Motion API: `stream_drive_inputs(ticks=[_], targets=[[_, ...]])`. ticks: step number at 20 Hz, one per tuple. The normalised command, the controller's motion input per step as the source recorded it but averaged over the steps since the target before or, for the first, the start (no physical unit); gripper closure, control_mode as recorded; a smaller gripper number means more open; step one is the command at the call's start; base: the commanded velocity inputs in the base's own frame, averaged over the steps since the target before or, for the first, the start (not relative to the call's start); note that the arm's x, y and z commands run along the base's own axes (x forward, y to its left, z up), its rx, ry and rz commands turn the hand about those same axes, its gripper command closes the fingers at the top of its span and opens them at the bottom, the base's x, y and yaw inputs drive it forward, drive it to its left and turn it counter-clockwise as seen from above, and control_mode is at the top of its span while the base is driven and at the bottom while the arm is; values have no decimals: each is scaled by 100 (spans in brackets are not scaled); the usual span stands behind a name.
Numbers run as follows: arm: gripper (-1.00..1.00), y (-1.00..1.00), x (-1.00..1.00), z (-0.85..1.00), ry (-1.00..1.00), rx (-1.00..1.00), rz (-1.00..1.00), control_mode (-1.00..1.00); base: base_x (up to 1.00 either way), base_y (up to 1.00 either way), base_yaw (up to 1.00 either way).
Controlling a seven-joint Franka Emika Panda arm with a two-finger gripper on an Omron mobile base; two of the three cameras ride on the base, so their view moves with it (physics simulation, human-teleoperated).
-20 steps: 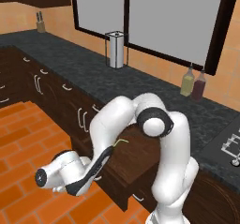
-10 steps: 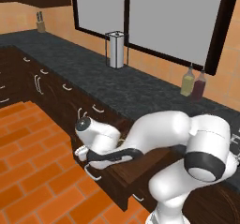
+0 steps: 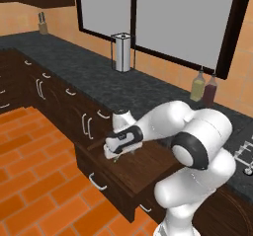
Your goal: Take a straw from the drawer in front and place it inside the glass cup on the dining counter.
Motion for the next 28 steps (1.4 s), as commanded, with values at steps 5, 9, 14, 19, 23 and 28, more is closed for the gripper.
stream_drive_inputs(ticks=[5, 9, 14, 19, 23, 28], targets=[[-100, 28, 24, -58, 0, 0, 0, -100, 0, 0, 0], [-100, 15, 28, -42, 0, 0, 0, -100, 0, 0, 0], [-100, 28, -3, -24, 0, 1, 1, -100, 0, 0, 0], [-100, 61, -10, -19, 0, 4, 2, -100, 0, 0, 0], [-100, 88, -31, -18, 0, 9, 4, -100, 0, 0, 0], [-100, 72, -39, -2, 0, 6, 2, -100, 0, 0, 0]])
